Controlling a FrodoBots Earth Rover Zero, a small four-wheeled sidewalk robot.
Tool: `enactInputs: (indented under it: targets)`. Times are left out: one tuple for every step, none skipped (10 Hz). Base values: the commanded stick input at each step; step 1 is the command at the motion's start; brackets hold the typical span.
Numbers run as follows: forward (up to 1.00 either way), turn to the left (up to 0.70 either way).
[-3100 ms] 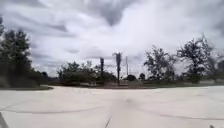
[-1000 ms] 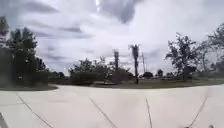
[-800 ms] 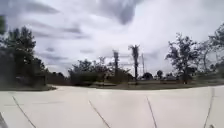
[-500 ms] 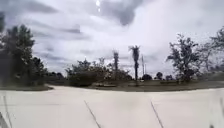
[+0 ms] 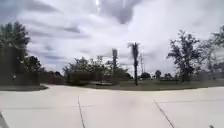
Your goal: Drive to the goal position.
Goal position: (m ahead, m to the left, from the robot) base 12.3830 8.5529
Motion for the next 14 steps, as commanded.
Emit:
enactInputs:
  targets:
    - [0.85, 0.34]
    - [0.85, 0.34]
    - [0.85, 0.34]
    - [0.85, 0.34]
    - [0.85, 0.34]
    - [0.85, 0.34]
    - [0.85, 0.34]
    - [0.85, 0.26]
    - [0.85, 0.00]
    - [0.85, 0.00]
    - [0.85, 0.00]
    - [0.85, 0.00]
    - [0.85, 0.00]
    - [0.85, 0.00]
